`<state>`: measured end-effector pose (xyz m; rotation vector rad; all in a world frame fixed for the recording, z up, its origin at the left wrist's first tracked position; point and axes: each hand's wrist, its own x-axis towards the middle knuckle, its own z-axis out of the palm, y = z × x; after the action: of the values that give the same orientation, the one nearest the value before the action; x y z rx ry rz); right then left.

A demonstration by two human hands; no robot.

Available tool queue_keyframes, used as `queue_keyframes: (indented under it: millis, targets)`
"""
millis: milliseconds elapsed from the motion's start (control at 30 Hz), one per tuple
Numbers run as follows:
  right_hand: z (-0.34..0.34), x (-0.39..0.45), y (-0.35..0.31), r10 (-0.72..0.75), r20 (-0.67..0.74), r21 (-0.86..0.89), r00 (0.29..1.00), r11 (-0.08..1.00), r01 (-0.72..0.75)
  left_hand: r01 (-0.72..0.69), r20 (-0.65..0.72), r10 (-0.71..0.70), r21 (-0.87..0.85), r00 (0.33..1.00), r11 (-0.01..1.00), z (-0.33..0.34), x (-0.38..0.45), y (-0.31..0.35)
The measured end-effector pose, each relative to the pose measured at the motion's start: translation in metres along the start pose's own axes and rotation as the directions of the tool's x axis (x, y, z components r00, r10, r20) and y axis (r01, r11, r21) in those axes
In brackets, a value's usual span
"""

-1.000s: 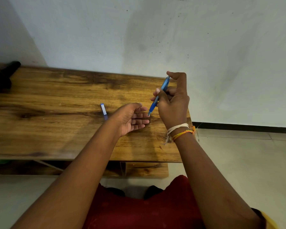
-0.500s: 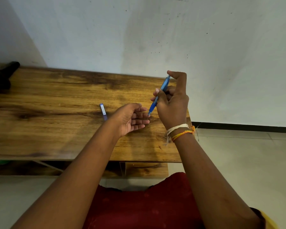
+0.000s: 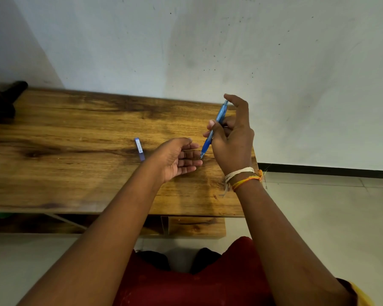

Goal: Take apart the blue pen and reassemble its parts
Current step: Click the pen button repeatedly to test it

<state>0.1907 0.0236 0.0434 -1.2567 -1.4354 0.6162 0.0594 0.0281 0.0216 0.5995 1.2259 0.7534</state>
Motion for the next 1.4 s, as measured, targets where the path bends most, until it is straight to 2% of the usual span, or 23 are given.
queue_keyframes:
  millis: [133, 267, 400, 600, 867, 1400]
  targets:
    - [0.0, 0.001, -0.002, 0.029, -0.049, 0.033, 0.998, 0.999, -0.028, 0.005, 0.002, -0.005, 0.001, 1.0, 1.0, -0.002, 0.0, 0.0]
    - [0.0, 0.001, 0.001, 0.057, -0.023, 0.068, 0.998, 0.996, -0.055, 0.008, 0.001, -0.008, -0.001, 1.0, 1.0, -0.002, 0.001, -0.002]
    - [0.002, -0.002, 0.004, 0.043, 0.009, 0.052, 0.999, 0.998, -0.044, 0.012, 0.0, -0.012, -0.002, 1.0, 1.0, -0.001, 0.001, -0.003]
    - [0.001, 0.001, 0.004, 0.022, -0.055, 0.075, 0.998, 0.997, -0.018, 0.015, 0.008, -0.015, -0.002, 1.0, 1.0, -0.001, 0.002, -0.002]
    - [0.0, -0.001, 0.007, 0.024, 0.003, 0.045, 1.0, 0.999, -0.024, 0.007, 0.005, -0.007, -0.002, 1.0, 1.0, 0.002, 0.002, -0.003]
    - [-0.004, 0.003, 0.01, 0.012, -0.035, 0.062, 0.999, 0.998, -0.009, 0.021, 0.003, -0.021, -0.036, 1.0, 0.999, 0.007, 0.003, -0.004]
